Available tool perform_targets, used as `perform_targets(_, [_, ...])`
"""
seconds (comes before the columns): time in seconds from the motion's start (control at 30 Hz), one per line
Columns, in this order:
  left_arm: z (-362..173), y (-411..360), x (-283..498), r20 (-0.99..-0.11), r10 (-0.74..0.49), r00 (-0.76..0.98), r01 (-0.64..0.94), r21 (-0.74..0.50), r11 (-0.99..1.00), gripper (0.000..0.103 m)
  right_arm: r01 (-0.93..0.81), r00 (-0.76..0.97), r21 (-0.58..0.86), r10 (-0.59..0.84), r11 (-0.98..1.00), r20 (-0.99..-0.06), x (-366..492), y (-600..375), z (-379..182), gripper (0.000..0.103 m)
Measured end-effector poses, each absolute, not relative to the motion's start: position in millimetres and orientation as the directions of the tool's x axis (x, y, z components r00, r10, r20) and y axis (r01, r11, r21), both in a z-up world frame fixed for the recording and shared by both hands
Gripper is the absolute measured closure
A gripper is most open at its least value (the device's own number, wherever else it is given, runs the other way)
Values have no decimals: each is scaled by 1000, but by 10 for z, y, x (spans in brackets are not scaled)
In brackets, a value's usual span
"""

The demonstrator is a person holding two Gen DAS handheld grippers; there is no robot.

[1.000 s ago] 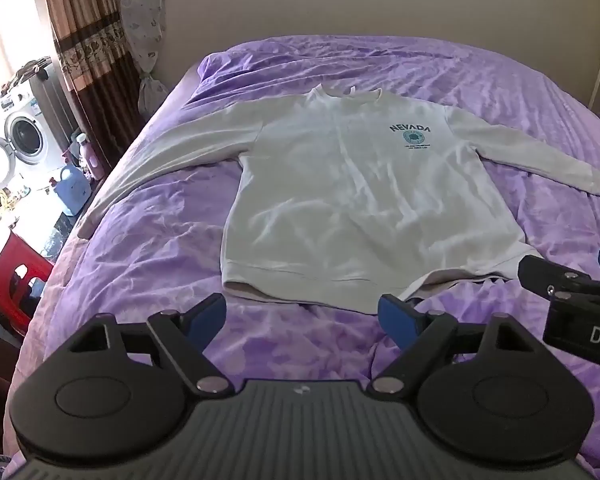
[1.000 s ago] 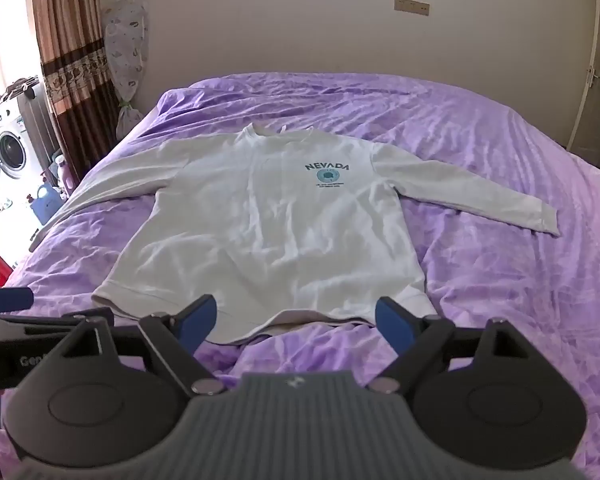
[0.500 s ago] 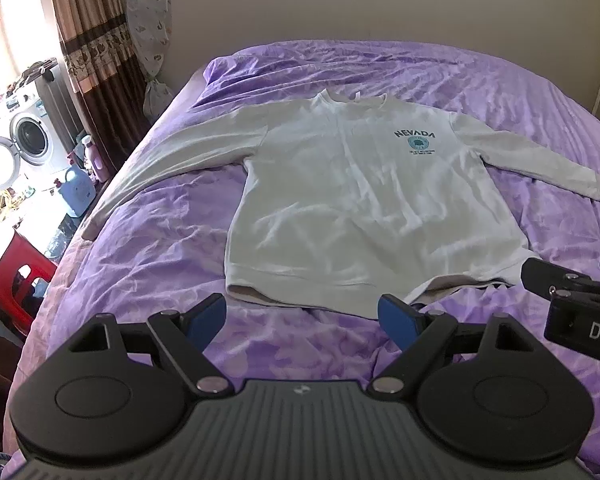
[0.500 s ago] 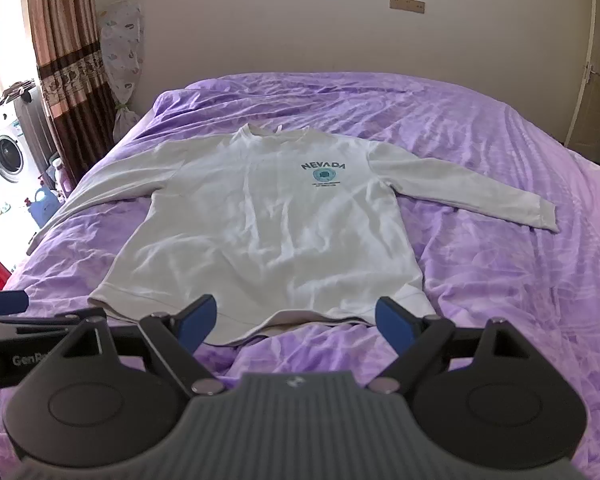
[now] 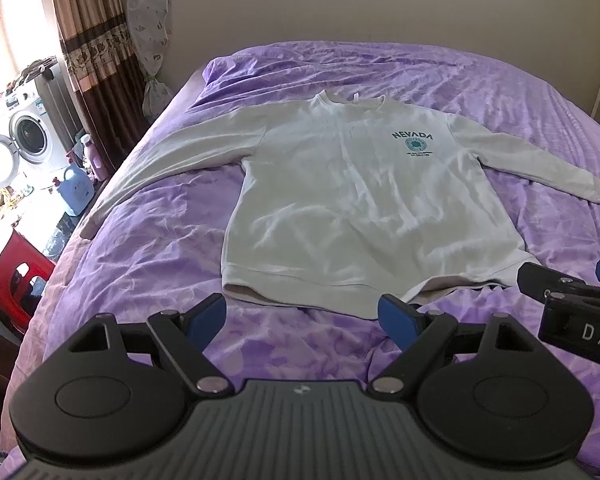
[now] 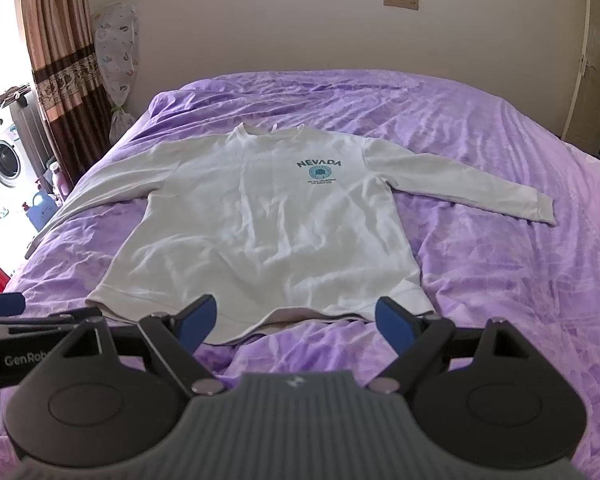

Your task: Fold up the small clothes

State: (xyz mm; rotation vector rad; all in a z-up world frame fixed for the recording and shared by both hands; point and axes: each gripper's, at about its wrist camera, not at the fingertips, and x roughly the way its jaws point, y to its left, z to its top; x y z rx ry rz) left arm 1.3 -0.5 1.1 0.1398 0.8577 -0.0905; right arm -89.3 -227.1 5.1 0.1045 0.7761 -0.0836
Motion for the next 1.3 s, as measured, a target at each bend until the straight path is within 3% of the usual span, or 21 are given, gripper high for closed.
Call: perform_targets(1.3, [-37,84,12,-766,-31,642,93,38,995,3,118,707,82,-26,990,-707,-911,-2278,24,20])
